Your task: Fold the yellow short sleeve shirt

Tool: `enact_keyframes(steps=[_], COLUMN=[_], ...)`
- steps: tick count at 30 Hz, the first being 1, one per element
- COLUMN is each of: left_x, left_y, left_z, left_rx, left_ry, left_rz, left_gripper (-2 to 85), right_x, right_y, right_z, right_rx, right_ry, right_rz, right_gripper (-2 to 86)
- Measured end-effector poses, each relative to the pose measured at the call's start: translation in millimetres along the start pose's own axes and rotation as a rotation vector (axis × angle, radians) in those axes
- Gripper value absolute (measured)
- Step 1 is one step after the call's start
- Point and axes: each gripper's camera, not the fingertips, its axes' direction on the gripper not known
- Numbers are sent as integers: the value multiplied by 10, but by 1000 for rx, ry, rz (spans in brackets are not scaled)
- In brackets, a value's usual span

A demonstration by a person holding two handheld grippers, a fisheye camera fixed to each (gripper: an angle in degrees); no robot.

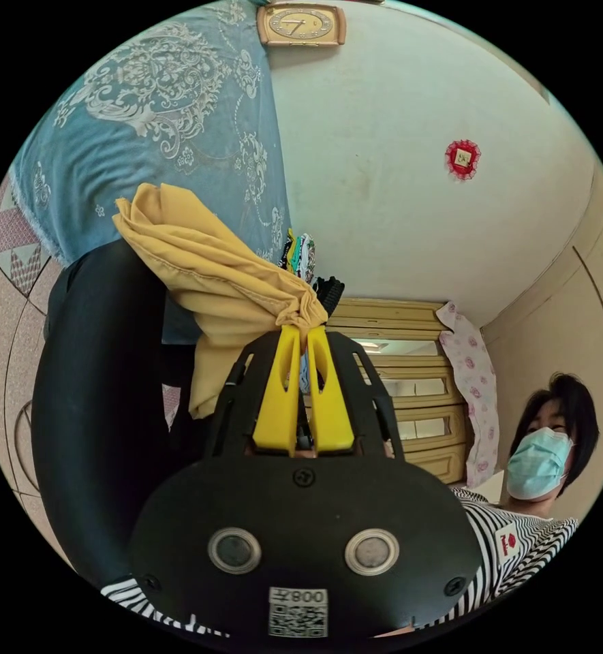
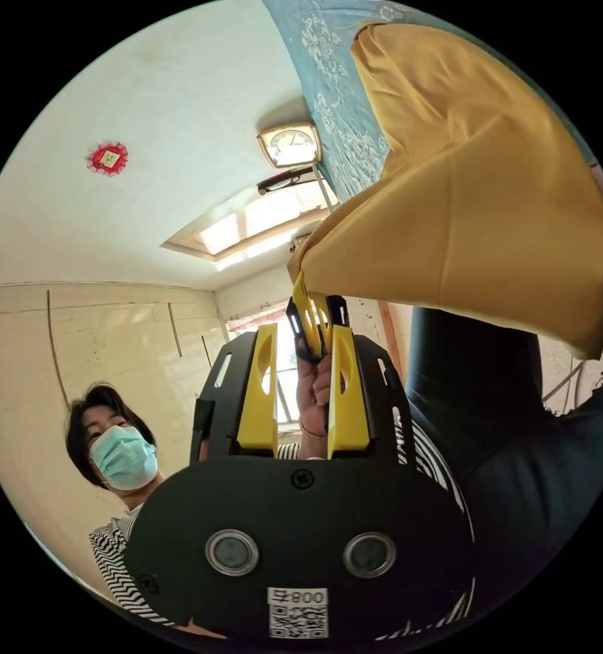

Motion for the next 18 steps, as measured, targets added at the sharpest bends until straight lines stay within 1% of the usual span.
enact_keyframes(steps=[2,8,18], left_x=[28,39,108], left_y=[5,22,-19], left_z=[6,61,170], left_rx=[-1,-9,-24], left_ry=[3,27,45], left_rz=[0,-34,-78], left_gripper=[18,19,21], right_x=[89,259,486], right_y=[7,47,69], right_z=[33,-94,-182], right_rx=[53,191,329], right_ry=[-64,-82,-177], right_rz=[31,103,162], right_gripper=[115,112,77])
